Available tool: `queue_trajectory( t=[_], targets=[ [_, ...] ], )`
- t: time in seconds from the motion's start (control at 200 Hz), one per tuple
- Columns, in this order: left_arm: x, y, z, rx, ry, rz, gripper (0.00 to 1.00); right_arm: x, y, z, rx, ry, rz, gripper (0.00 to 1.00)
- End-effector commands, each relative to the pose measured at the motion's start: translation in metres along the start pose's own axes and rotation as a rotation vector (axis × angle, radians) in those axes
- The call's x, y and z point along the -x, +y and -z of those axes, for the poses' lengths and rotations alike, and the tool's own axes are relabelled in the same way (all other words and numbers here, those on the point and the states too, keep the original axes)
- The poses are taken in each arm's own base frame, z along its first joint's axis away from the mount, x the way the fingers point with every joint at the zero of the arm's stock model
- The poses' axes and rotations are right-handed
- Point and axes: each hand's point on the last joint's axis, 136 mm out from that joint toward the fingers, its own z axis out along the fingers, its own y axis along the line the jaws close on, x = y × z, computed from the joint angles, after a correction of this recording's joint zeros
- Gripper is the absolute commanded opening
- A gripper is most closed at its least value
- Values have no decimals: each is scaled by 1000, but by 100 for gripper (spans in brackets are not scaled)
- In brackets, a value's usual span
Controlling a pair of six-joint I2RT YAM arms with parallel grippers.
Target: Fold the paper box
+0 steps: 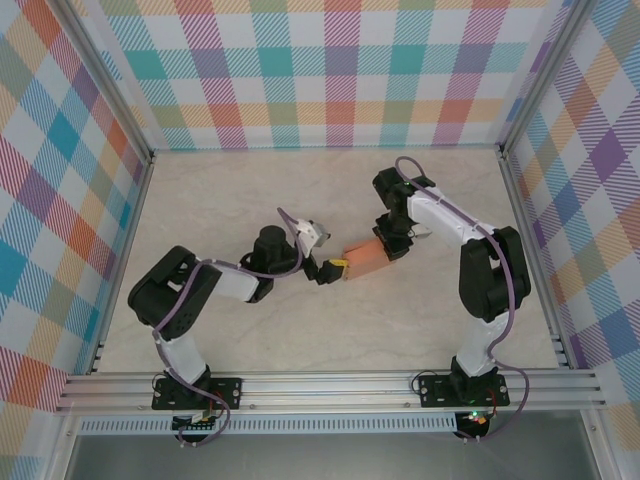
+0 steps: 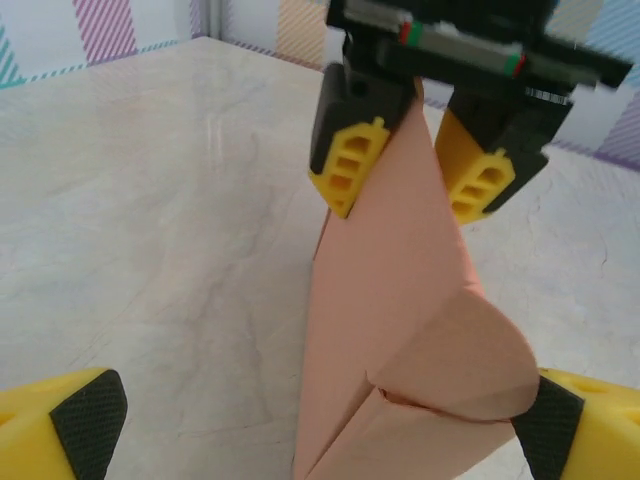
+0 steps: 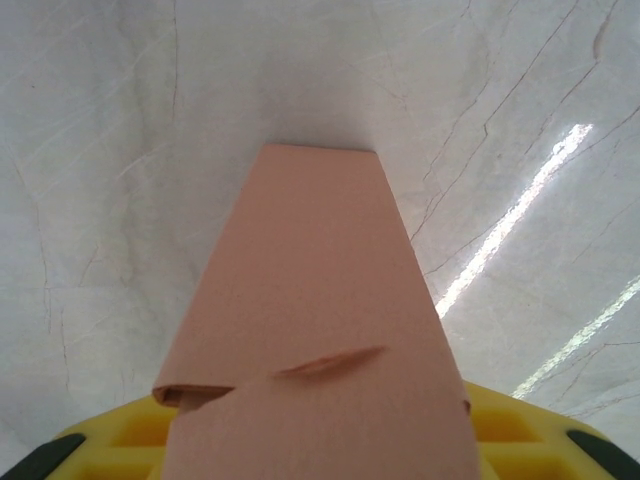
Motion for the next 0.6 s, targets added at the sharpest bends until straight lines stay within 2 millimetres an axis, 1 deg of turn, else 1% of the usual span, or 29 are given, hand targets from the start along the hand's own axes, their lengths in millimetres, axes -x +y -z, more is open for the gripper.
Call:
queue_trajectory(
  t=[0.0, 0.025, 0.055, 0.155, 0.185, 0.215, 0.25, 0.285, 0.31, 0.315, 0.33, 0.34, 0.36, 0.375, 0.395, 0.42, 0.475, 0.51, 0.545, 0.57, 0.595],
  targets=[
    [38, -13, 26, 11, -54, -30, 100, -5, -24, -28, -117, 18, 15, 33],
    [44, -12, 34, 43, -64, -32, 100, -4, -24, -28, -120, 17, 16, 33],
    [46, -9, 41, 84, -59, -26, 100, -4, -24, -28, -119, 15, 16, 33],
    [57, -15, 66, 139, -43, -48, 100, -4, -23, -30, -118, 17, 18, 33],
    [63, -16, 73, 155, -51, -52, 100, -4, -23, -31, -118, 18, 19, 33],
    [67, -15, 79, 179, -58, -22, 100, -4, -22, -31, -116, 21, 20, 33],
    [69, -2, 87, 271, -65, 82, 100, -5, -21, -32, -117, 23, 20, 33],
    [66, 20, 97, 413, -63, 226, 100, -5, -21, -33, -117, 24, 20, 33],
    [60, 37, 106, 528, -43, 326, 100, -5, -20, -33, -116, 24, 21, 33],
    [61, 37, 106, 529, -40, 341, 100, -5, -20, -33, -114, 24, 22, 33],
    [60, 46, 111, 596, -30, 380, 100, -5, -20, -33, -115, 24, 21, 33],
    [65, 53, 116, 646, -46, 396, 100, -5, -20, -33, -115, 24, 22, 33],
    [57, 59, 121, 703, 0, 422, 100, -5, -19, -33, -114, 24, 23, 32],
    [55, 60, 120, 701, 30, 408, 100, -5, -19, -33, -112, 24, 24, 32],
    [53, 56, 114, 653, 69, 365, 100, -5, -18, -32, -110, 24, 24, 32],
    [52, 47, 104, 575, 101, 307, 99, -5, -18, -32, -107, 24, 24, 32],
    [47, 34, 89, 466, 115, 259, 95, -5, -17, -32, -105, 25, 24, 32],
    [43, 33, 83, 455, 113, 251, 91, -5, -17, -32, -106, 28, 25, 32],
    [36, 36, 78, 472, 120, 247, 91, -5, -17, -32, -108, 28, 25, 32],
    [30, 35, 73, 465, 138, 235, 92, -6, -17, -32, -107, 28, 29, 32],
    [25, 34, 68, 461, 157, 227, 96, -5, -17, -32, -108, 27, 28, 32]
  ],
)
